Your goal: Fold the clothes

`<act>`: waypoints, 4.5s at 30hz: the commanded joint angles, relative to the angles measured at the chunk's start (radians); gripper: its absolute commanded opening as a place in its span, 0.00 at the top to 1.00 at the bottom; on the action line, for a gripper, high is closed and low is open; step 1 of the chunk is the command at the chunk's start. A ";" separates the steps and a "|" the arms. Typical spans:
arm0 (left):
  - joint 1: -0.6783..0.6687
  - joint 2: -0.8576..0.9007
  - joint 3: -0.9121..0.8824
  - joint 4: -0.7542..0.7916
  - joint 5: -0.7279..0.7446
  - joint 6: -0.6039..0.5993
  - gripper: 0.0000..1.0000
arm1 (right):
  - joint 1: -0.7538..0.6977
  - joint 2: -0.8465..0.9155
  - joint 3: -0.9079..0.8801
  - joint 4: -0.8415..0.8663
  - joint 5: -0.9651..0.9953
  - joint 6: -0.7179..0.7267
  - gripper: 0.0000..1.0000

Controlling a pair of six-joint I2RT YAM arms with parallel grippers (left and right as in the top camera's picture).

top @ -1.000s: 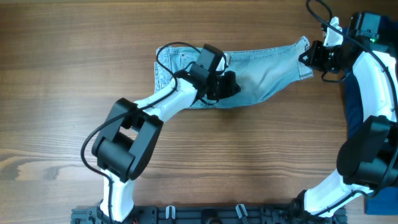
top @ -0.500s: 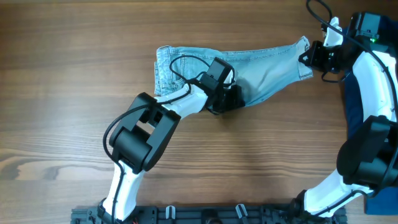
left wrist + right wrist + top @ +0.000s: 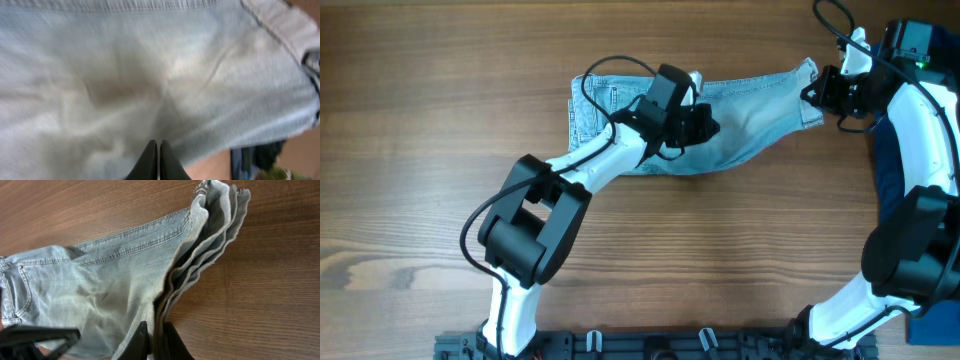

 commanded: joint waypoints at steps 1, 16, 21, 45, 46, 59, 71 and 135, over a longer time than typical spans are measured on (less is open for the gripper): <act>0.000 0.036 0.004 0.043 -0.068 0.002 0.96 | 0.006 -0.010 0.003 -0.002 0.003 -0.005 0.96; -0.004 0.165 0.009 0.155 -0.063 0.002 0.96 | 0.006 -0.010 0.003 -0.009 0.003 -0.005 0.96; 0.030 0.135 0.098 0.163 -0.056 0.002 0.96 | 0.006 -0.010 0.003 -0.011 0.003 -0.006 0.96; 0.098 0.327 0.148 0.238 -0.230 0.031 0.96 | 0.026 -0.010 0.003 -0.019 0.012 -0.031 0.96; 0.100 0.327 0.148 0.245 -0.234 0.031 0.96 | 0.032 -0.010 0.003 -0.019 0.019 -0.031 0.96; 0.183 0.085 0.186 0.242 -0.146 0.033 0.96 | 0.169 -0.011 0.005 0.013 0.015 -0.146 0.96; 0.504 -0.168 0.186 -0.240 -0.150 0.217 0.96 | 0.418 -0.011 0.144 -0.019 0.054 -0.126 0.96; 0.747 -0.264 0.110 -0.709 0.127 0.383 0.96 | 0.708 0.042 0.156 0.103 0.090 0.177 0.46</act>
